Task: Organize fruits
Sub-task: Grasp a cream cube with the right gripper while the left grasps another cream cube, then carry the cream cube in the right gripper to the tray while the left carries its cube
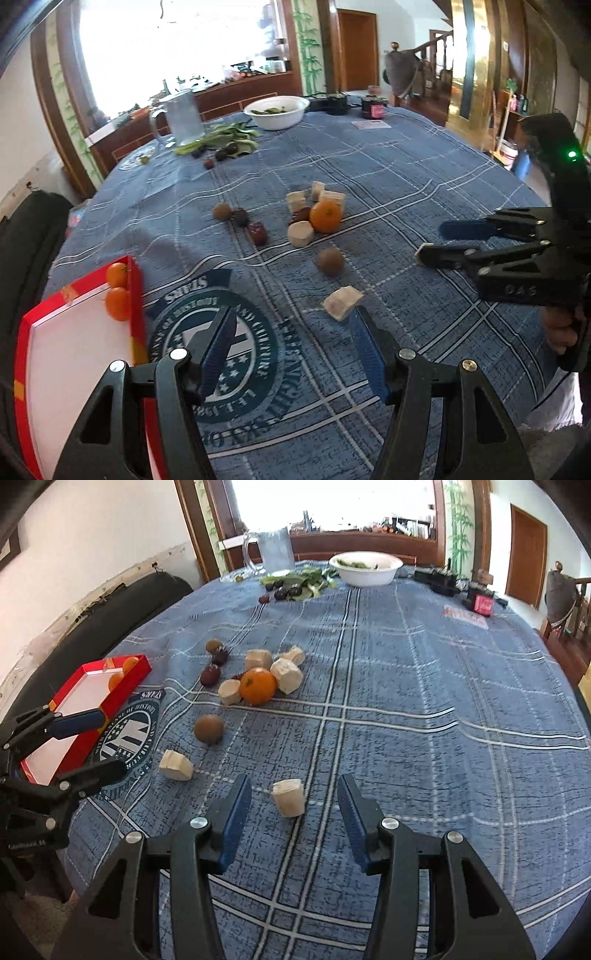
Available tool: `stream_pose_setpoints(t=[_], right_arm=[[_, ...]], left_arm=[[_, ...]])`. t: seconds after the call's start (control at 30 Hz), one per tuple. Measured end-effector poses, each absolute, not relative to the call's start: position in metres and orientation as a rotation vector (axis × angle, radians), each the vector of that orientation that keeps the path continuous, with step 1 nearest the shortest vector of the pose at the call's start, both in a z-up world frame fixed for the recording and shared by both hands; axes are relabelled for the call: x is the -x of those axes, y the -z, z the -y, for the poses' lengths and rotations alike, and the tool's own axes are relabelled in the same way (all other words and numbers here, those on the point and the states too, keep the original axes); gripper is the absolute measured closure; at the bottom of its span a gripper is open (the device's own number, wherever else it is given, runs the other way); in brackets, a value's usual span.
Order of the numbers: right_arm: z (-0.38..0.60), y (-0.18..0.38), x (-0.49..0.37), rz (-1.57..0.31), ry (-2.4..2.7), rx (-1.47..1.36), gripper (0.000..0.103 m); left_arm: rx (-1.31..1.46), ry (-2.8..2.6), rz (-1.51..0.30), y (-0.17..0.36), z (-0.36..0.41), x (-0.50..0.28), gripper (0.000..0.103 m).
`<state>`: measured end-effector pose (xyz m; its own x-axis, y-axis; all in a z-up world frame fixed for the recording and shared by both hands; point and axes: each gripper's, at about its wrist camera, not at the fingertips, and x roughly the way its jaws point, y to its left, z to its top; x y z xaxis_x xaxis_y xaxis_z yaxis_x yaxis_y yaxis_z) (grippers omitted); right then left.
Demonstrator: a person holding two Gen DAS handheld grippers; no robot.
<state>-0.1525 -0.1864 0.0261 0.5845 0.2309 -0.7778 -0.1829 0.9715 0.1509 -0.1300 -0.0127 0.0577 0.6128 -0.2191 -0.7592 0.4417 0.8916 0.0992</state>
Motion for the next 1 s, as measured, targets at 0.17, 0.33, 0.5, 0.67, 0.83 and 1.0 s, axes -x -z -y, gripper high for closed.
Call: stream_pose_setpoints(t=[0.17,0.33,0.5,0.67,0.83,1.0], right_arm=[[0.175,-0.016,0.144,-0.954,-0.239,-0.012,0.074],[0.183,-0.013,0.141,-0.963,-0.264,-0.056,0.086],[0.201,-0.01,0.136,-0.969,-0.315,-0.199,0.086],[0.208,-0.008,0.134,-0.971,-0.348,-0.277,0.086],[0.209,-0.007,0.133,-0.973,-0.358,-0.293,0.086],[0.21,-0.007,0.133,-0.97,-0.362,-0.294,0.085]], left_arm=[[-0.287,0.442,-0.862,-0.051,0.021,0.12,0.039],[-0.295,0.511,-0.886,-0.048,0.03,0.119,0.039],[-0.332,0.548,-0.907,-0.04,0.04,0.111,0.057],[-0.371,0.587,-0.927,-0.031,0.05,0.106,0.069],[-0.41,0.59,-0.922,-0.024,0.052,0.106,0.075],[-0.422,0.579,-0.9,-0.023,0.053,0.11,0.076]])
